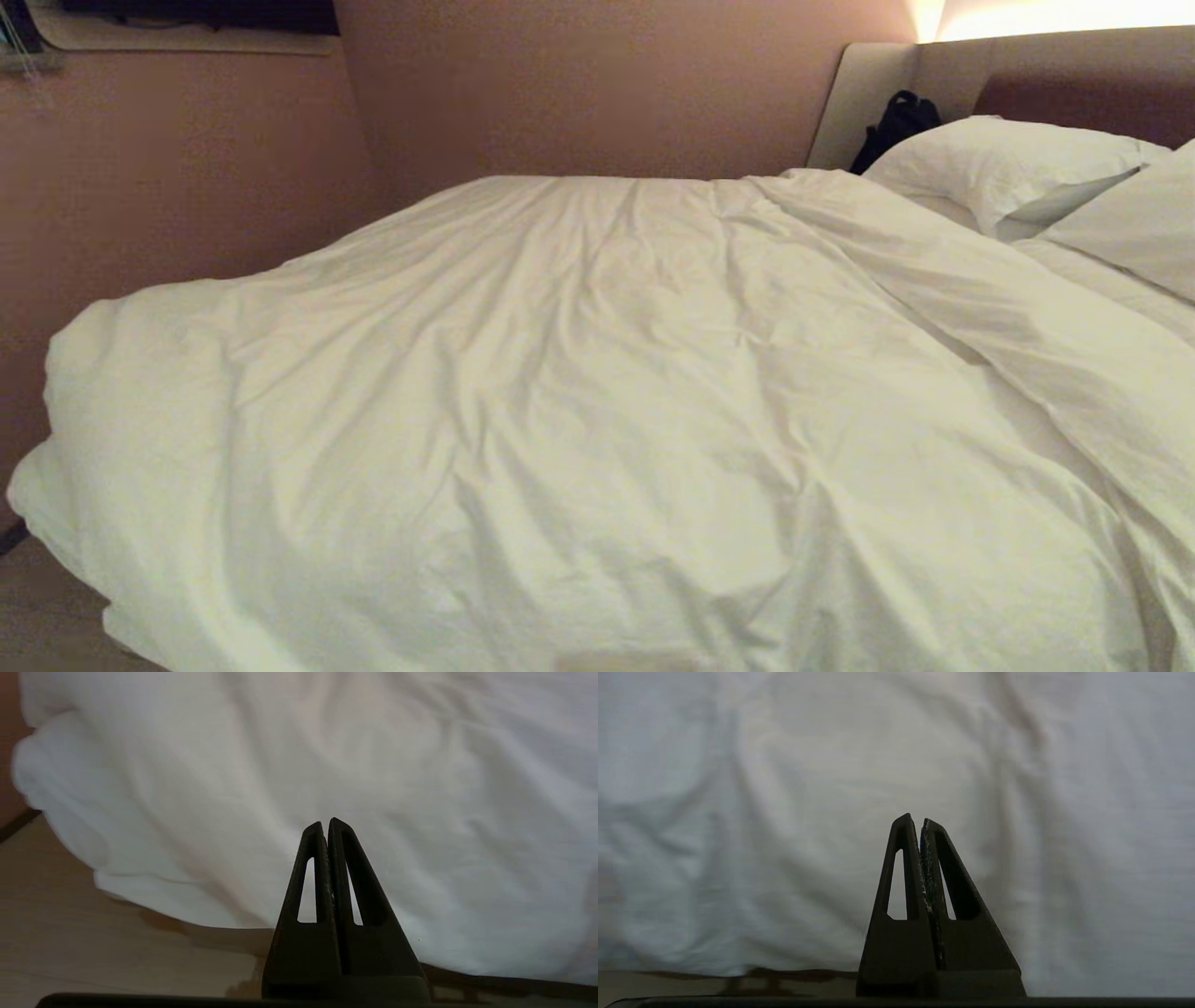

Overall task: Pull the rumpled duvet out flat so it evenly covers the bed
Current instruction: Hold the folded corner of the quilt

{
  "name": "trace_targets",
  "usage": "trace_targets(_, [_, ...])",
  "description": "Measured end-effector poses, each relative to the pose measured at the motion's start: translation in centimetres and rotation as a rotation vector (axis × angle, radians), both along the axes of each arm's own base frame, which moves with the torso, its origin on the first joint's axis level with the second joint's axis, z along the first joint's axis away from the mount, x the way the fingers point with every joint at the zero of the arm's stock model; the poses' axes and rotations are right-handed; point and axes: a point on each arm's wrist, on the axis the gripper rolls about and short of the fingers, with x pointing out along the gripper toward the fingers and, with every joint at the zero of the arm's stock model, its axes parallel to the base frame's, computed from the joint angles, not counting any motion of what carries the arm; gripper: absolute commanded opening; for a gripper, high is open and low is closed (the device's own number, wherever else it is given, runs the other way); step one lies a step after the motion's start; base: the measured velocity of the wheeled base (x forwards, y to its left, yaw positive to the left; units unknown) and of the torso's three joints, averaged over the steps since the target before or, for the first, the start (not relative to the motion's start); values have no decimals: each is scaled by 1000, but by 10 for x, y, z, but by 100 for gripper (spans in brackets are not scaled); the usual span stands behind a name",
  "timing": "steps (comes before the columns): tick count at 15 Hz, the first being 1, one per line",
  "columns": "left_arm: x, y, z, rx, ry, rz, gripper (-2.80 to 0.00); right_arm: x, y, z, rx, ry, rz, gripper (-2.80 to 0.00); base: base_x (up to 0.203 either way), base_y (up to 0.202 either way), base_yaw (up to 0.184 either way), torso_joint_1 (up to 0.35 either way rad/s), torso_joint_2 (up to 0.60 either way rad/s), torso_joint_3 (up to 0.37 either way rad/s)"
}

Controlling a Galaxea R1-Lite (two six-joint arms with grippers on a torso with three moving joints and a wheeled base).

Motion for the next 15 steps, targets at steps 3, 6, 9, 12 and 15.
trace_targets(3, [0, 0, 0, -3, 0, 0, -280, 0, 0, 0, 0, 0, -1, -280, 0, 194, 1, 5, 2, 4])
trace_targets(6, [0, 0, 0, -4, 0, 1, -280, 0, 0, 0, 0, 0, 0, -280, 0, 194, 1, 2, 2, 1])
trace_targets(9, [0, 0, 0, -5, 0, 2, -280, 0, 0, 0, 0, 0, 0, -280, 0, 197, 0, 4, 2, 0])
trace_targets(12, [0, 0, 0, -6, 0, 4, -280, 0, 0, 0, 0, 0, 0, -280, 0, 195, 0, 2, 3, 4])
trace_targets(15, [0, 0, 0, -8, -1, 6, -280, 0, 0, 0, 0, 0, 0, -280, 0, 195, -1, 1, 3, 5])
